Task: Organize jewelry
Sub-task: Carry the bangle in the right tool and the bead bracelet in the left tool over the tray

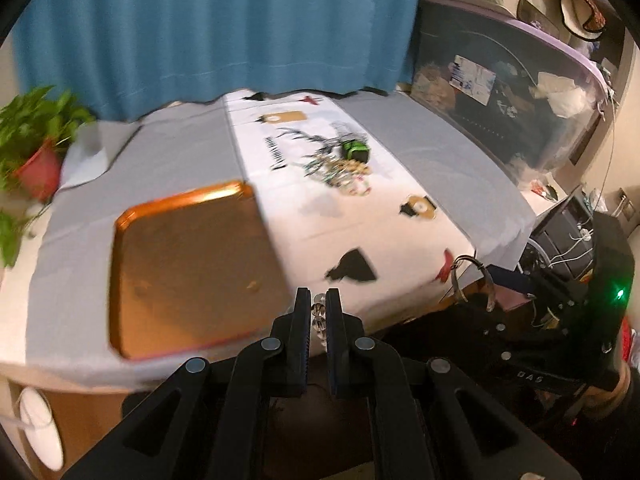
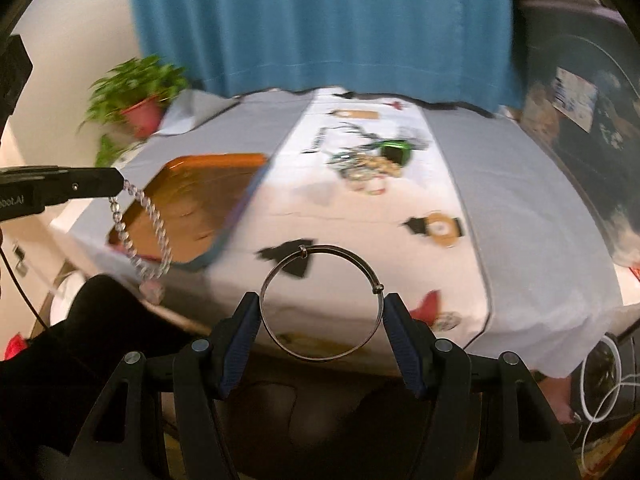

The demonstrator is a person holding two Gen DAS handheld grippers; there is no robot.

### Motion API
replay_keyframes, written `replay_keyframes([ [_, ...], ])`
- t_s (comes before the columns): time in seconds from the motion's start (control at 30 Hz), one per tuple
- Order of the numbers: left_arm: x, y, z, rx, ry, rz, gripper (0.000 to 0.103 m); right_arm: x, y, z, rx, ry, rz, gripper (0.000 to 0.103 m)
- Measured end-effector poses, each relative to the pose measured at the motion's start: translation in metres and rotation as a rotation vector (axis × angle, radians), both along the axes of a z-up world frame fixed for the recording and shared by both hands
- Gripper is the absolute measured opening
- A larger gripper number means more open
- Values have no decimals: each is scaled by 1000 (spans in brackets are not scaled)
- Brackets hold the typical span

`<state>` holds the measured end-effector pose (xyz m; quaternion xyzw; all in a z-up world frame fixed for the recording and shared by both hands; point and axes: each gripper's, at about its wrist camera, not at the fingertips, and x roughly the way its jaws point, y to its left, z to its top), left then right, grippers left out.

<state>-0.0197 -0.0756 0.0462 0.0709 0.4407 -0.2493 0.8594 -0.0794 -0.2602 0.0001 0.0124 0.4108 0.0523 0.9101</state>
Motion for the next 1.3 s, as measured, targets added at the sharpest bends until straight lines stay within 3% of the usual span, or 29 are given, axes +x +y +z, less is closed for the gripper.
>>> replay_keyframes([
  [0.43, -50, 71, -11, -52, -4, 91, 5, -34, 68, -2, -46, 30, 121, 63],
  [1.3, -44, 97, -14, -76, -20, 154, 5, -18, 97, -4, -94, 51, 182, 63],
])
